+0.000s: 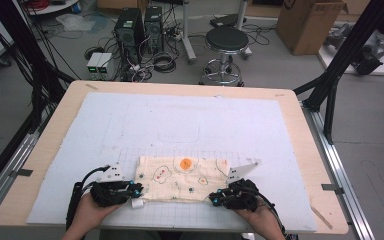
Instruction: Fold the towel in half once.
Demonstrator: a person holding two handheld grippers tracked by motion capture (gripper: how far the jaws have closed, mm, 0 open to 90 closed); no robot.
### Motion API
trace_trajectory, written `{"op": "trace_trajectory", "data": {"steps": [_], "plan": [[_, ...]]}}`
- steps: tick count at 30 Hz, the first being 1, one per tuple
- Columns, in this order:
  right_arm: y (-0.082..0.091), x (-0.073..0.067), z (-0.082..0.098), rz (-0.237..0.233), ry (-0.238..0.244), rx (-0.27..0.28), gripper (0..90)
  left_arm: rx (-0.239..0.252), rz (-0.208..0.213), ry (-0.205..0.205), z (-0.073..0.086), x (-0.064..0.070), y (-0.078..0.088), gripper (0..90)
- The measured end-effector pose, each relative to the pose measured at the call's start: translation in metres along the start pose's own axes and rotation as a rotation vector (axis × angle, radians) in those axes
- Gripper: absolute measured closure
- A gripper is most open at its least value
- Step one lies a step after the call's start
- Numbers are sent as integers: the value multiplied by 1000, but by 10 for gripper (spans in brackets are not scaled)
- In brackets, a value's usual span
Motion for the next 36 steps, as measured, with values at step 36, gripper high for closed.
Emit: {"op": "trace_trajectory", "data": {"steps": [36], "plan": [[-28,56,-89,110,-48,124,896,166,-26,99,-81,-31,-59,885]]}}
Point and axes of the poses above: each handheld gripper's, and its own axes: y roughly backward along the jaws, z roughly out of its underside, x roughly to its right, the point moved 8 cm from there along -y, roughly forward along the jaws, and after that the axes turned 4 degrees about x, right-handed, at the moved point
